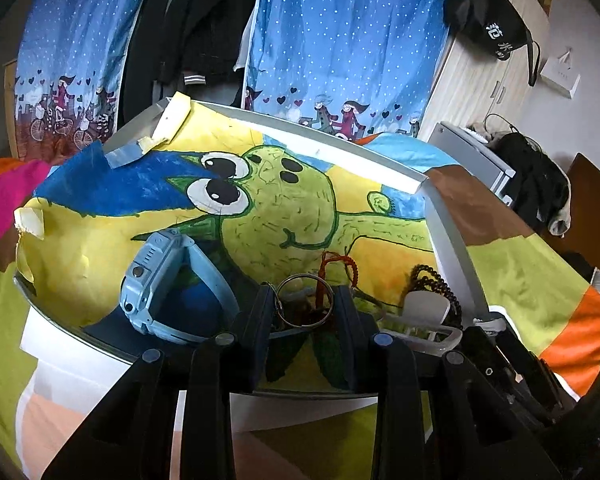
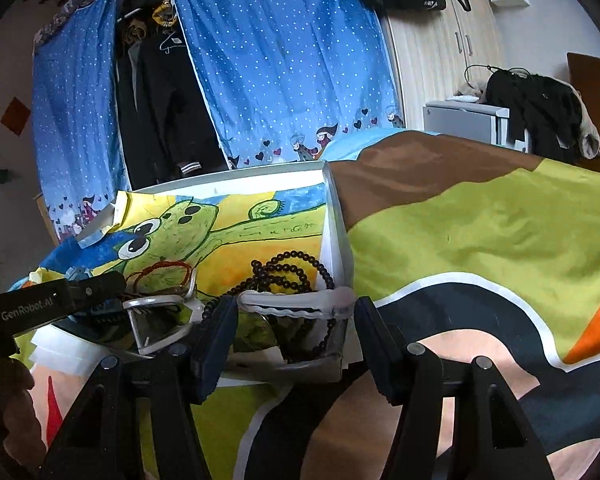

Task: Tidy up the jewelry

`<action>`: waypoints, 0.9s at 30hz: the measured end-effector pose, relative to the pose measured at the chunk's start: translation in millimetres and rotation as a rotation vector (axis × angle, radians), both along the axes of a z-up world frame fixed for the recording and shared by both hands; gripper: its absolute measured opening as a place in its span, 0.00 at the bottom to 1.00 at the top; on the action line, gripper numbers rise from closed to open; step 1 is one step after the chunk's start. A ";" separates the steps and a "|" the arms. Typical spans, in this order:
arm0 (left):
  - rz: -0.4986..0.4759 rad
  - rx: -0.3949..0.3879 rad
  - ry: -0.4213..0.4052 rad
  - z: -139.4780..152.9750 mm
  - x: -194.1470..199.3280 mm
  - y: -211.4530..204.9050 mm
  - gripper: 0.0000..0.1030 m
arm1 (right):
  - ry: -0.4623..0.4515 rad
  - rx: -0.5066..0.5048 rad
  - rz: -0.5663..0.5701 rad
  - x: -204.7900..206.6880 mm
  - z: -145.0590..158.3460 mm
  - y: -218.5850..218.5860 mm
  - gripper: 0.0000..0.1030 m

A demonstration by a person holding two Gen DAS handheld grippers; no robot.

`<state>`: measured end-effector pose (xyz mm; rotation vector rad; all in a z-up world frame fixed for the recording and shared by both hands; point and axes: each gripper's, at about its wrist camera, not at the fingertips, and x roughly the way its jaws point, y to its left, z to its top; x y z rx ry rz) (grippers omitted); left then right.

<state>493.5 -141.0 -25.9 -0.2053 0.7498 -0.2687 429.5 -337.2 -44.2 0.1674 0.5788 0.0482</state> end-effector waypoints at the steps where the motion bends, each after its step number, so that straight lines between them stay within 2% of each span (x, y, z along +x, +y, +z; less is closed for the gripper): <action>1: 0.002 -0.001 0.005 0.0 0.3 0.7 0.27 | 0.004 0.004 0.000 0.8 -0.6 -1.0 0.57; 3: 0.009 -0.010 0.004 2.0 -0.8 3.0 0.40 | 0.010 0.014 -0.001 0.9 -1.4 -3.2 0.62; 4: 0.006 -0.026 -0.003 3.9 -2.4 4.9 0.44 | 0.011 0.018 0.000 1.0 -0.9 -4.3 0.64; 6: 0.022 -0.030 -0.017 9.9 -6.6 7.5 0.59 | 0.000 0.021 -0.001 -1.2 1.9 -5.8 0.67; 8: 0.045 -0.036 -0.033 17.7 -12.0 10.8 0.64 | -0.012 0.017 -0.007 -4.0 6.8 -7.2 0.70; 11: 0.060 -0.036 -0.057 31.2 -21.6 14.4 0.64 | -0.048 0.018 -0.016 -12.2 17.8 -9.7 0.77; 13: 0.078 -0.023 -0.091 42.4 -32.1 17.1 0.70 | -0.071 0.024 -0.017 -17.4 25.5 -10.7 0.82; 15: 0.090 -0.020 -0.147 54.5 -46.2 20.1 0.89 | -0.112 0.036 -0.016 -27.4 37.0 -11.6 0.93; 18: 0.101 -0.012 -0.219 72.3 -69.4 25.4 0.92 | -0.166 0.036 -0.005 -41.5 52.8 -9.9 0.97; 21: 0.115 0.015 -0.252 87.3 -92.8 31.3 0.92 | -0.218 0.026 0.010 -60.2 69.5 -4.2 1.00; 27: 0.160 0.019 -0.309 107.6 -147.6 50.9 0.94 | -0.292 0.019 0.035 -104.9 94.4 12.2 1.00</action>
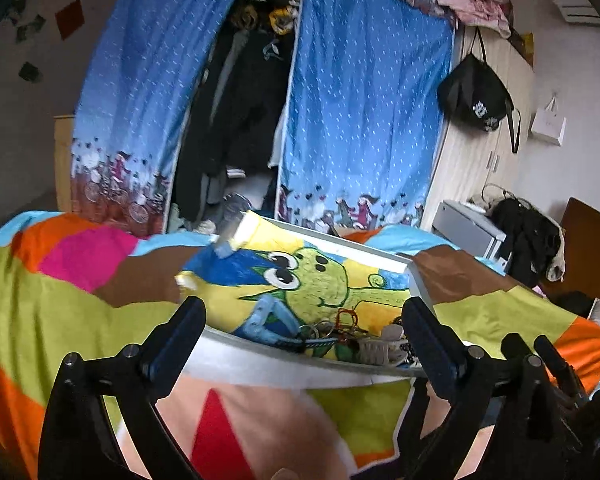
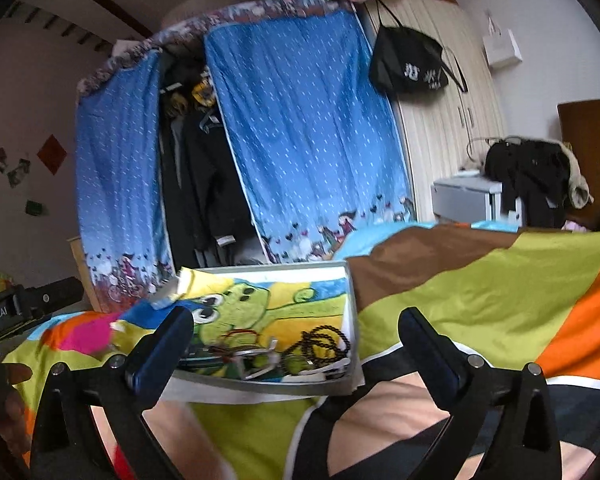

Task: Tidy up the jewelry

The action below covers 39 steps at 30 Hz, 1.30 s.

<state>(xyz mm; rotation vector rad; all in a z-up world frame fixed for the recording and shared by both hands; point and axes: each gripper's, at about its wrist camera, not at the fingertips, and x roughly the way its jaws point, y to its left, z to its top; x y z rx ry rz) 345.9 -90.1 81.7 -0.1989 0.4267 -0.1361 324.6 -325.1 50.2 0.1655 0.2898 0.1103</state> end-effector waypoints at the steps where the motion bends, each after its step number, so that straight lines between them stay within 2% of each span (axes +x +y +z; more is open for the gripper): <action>1: 0.006 0.003 -0.007 1.6 -8.3 2.7 0.94 | -0.009 0.001 -0.002 -6.4 2.5 1.9 1.00; 4: 0.028 0.012 -0.032 6.0 -43.0 13.3 0.94 | -0.044 0.008 -0.012 -39.0 7.9 8.5 1.00; 11: 0.071 0.034 -0.058 4.7 -115.8 36.3 0.98 | -0.066 -0.011 0.026 -109.7 6.9 21.8 1.00; 14: 0.082 0.046 -0.067 -0.1 -146.2 43.6 0.98 | -0.085 -0.053 0.046 -138.7 8.7 32.0 1.00; 17: 0.091 0.057 -0.065 -7.8 -175.5 50.3 0.98 | -0.092 -0.052 0.055 -162.5 8.5 40.5 1.00; 22: 0.093 0.069 -0.044 -24.0 -214.4 61.8 0.98 | -0.059 -0.065 0.064 -193.3 0.1 56.0 1.00; 29: 0.112 0.065 -0.013 -47.4 -249.4 79.4 0.98 | -0.014 -0.103 0.062 -216.5 -11.7 75.4 1.00; 39: 0.114 0.048 -0.003 -61.6 -259.7 91.2 0.98 | 0.005 -0.170 0.066 -221.2 -22.3 91.1 1.00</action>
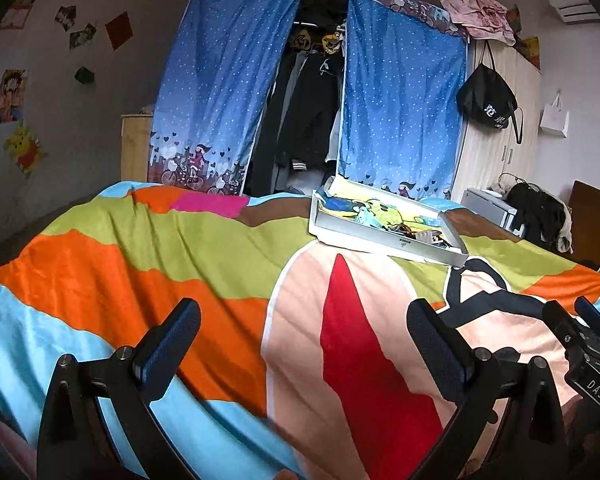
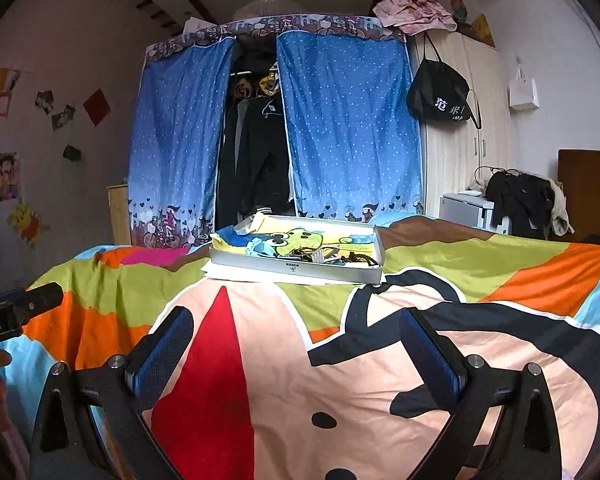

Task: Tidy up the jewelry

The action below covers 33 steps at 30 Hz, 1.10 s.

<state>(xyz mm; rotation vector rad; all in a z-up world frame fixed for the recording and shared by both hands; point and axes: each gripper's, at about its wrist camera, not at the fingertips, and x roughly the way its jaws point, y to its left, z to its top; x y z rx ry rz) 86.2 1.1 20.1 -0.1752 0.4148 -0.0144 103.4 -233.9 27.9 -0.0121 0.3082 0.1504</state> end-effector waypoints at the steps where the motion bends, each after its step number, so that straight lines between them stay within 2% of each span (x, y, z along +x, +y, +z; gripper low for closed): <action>1: 0.000 -0.003 0.002 -0.7 0.4 0.8 0.98 | 0.003 -0.002 -0.002 -0.1 -0.4 0.6 1.00; 33: 0.008 -0.024 0.030 -9.2 -1.7 12.2 0.98 | 0.032 -0.023 -0.001 2.6 -3.1 6.2 1.00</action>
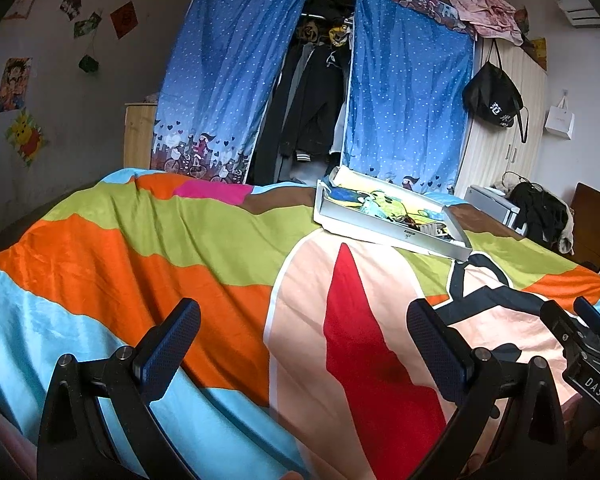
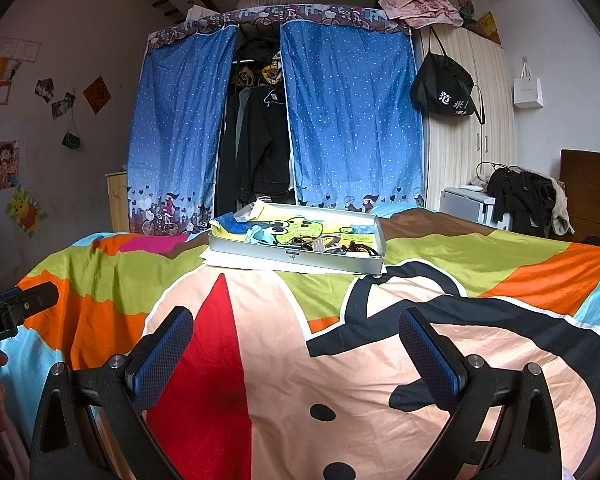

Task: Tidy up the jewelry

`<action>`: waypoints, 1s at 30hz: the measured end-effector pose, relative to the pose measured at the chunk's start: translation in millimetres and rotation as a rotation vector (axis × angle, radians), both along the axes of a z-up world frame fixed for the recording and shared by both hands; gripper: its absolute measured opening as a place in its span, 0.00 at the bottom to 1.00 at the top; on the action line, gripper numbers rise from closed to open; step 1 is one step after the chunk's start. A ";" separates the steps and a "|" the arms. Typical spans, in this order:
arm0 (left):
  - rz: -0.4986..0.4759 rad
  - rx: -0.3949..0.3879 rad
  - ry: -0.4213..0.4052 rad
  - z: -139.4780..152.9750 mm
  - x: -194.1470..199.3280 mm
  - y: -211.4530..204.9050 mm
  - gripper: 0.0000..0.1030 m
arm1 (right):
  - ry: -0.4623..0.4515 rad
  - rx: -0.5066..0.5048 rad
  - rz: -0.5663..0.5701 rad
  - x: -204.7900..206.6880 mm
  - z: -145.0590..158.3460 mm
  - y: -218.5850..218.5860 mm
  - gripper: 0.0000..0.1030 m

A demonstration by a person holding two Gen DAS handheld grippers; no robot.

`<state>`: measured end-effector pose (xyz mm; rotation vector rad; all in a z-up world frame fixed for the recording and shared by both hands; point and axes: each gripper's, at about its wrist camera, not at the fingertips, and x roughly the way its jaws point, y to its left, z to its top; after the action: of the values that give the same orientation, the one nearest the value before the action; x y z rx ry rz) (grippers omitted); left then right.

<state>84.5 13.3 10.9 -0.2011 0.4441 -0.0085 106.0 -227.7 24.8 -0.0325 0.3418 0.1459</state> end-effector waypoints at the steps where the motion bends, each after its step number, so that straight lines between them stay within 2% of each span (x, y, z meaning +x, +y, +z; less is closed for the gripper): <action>1: 0.000 0.000 0.000 -0.1 -0.2 0.0 0.98 | 0.000 0.000 0.000 0.0 0.0 0.0 1.00; 30: -0.002 -0.004 0.006 -0.8 -0.1 1.4 0.98 | -0.013 0.002 -0.001 -2.2 -0.4 0.3 1.00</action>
<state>84.4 14.7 10.2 -0.2051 0.4498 -0.0106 103.8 -227.3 24.4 -0.0315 0.3291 0.1447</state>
